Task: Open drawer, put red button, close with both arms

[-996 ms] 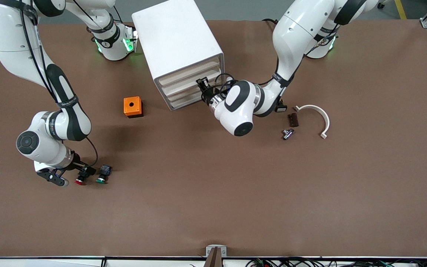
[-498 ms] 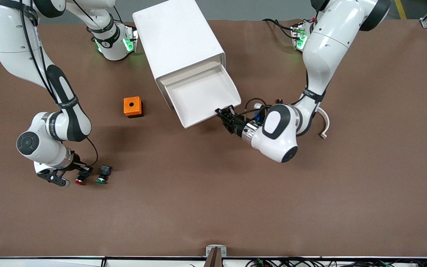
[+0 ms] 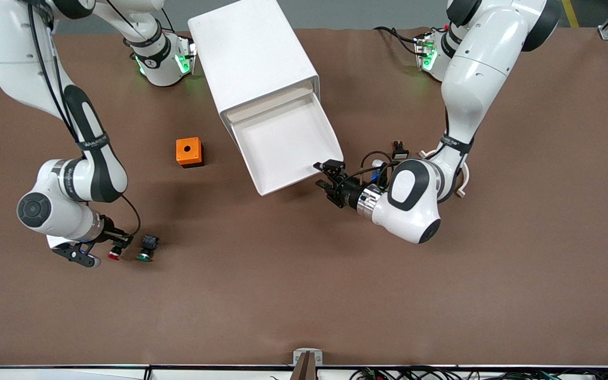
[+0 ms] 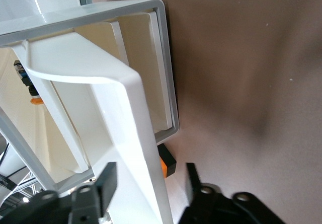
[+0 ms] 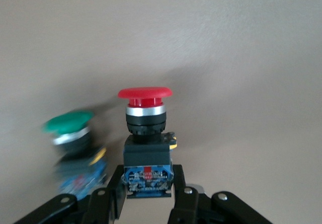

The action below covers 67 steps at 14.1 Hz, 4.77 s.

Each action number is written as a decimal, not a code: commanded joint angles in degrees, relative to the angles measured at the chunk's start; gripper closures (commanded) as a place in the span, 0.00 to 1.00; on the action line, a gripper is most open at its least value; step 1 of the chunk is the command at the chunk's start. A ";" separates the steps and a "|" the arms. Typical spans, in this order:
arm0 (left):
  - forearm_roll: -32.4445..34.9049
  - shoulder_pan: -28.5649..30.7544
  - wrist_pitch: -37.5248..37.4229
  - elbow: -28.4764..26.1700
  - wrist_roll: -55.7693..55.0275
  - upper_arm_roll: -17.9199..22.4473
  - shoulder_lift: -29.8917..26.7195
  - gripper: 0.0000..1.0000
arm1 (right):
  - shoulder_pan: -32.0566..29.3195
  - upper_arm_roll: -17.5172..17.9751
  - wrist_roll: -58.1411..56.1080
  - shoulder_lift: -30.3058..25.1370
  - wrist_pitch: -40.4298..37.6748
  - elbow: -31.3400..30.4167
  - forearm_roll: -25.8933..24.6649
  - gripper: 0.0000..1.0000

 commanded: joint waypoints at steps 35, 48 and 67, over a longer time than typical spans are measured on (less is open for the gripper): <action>63.59 -2.89 18.55 -6.56 54.31 -5.50 -17.89 0.00 | 50.92 -0.03 85.26 -9.03 -5.96 4.94 8.10 1.00; 62.62 -2.98 22.17 -7.80 62.13 -10.06 -11.39 0.00 | 52.33 -0.20 89.13 -5.25 -5.95 7.23 7.04 1.00; 54.10 -3.24 22.43 -9.82 58.27 -20.25 -9.28 0.00 | 44.43 -0.46 40.20 -12.88 -31.87 21.03 4.23 0.00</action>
